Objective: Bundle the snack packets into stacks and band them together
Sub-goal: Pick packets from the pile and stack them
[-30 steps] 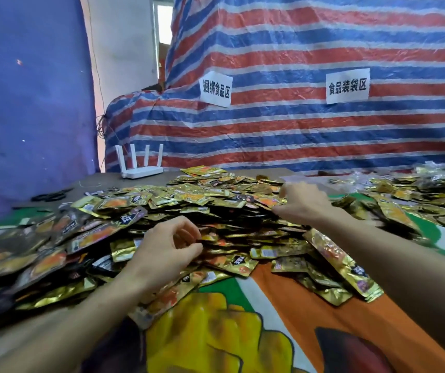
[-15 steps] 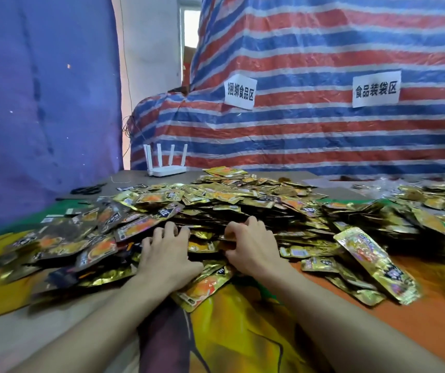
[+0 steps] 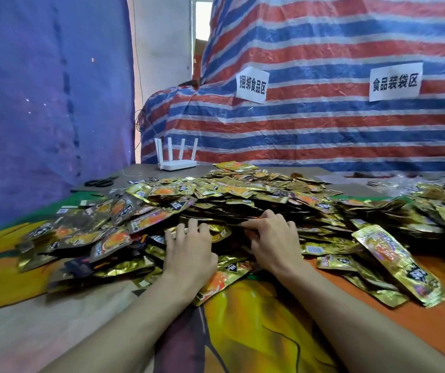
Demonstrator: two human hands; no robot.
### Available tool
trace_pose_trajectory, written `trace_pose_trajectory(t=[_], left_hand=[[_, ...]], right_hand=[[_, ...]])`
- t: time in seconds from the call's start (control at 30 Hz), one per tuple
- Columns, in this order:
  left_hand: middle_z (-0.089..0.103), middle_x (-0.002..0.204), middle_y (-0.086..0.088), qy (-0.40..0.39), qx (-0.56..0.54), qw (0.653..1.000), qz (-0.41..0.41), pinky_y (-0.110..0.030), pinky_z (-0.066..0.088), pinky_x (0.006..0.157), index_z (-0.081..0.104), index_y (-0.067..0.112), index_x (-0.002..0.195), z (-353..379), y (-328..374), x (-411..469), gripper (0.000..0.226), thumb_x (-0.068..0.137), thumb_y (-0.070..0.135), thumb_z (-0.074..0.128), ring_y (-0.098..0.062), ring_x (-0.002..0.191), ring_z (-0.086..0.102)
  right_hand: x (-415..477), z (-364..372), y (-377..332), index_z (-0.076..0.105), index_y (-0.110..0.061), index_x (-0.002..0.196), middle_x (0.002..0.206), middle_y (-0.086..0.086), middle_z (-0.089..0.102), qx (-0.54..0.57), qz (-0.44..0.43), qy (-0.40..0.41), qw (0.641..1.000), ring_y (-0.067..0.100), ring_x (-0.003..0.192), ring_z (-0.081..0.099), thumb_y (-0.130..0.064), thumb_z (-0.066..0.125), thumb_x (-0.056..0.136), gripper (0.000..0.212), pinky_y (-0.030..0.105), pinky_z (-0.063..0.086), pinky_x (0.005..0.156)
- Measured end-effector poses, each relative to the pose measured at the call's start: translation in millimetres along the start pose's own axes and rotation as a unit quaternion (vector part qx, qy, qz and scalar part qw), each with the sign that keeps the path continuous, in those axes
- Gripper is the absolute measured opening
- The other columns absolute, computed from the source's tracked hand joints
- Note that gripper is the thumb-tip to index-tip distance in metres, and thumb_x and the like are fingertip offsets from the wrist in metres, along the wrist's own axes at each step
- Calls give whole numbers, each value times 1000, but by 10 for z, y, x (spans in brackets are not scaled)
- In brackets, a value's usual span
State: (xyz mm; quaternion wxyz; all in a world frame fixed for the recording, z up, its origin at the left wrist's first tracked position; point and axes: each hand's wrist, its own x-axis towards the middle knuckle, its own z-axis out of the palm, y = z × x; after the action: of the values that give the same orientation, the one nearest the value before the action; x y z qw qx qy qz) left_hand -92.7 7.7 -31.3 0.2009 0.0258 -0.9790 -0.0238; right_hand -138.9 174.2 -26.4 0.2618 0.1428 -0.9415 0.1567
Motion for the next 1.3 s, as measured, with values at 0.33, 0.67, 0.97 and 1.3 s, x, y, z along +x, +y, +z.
trace_pose_trajectory(t=[0.33,0.67,0.97,1.3], left_hand=[[61,86,0,82,-7,996,42,-39,44,69,48,18,93,-156,-3,97,10,95,9,47,-30,92,67],[66,86,4,197,-451,869,-44,-18,42,63,68,15,102,-514,-14,330,10,101,18,59,-10,72,57],[56,59,17,303,-687,633,-187,-25,39,61,55,19,71,-487,35,439,30,98,28,65,3,50,48],[73,80,-5,112,-868,480,-64,-32,60,57,62,5,105,-615,19,411,22,95,25,62,-17,66,72]], right_hand=[[39,-186,109,77,-20,111,97,-1,66,236,9,132,963,19,87,59,-15,68,93,20,29,48,66],[52,-307,111,73,-24,101,97,-2,76,525,127,200,817,16,93,74,-17,80,87,17,41,64,76],[59,-383,130,78,-39,68,74,-19,75,588,160,190,770,8,77,75,-16,77,89,31,29,62,60],[24,-369,-122,66,-14,122,109,6,73,602,109,128,781,14,97,73,-21,62,101,23,39,64,76]])
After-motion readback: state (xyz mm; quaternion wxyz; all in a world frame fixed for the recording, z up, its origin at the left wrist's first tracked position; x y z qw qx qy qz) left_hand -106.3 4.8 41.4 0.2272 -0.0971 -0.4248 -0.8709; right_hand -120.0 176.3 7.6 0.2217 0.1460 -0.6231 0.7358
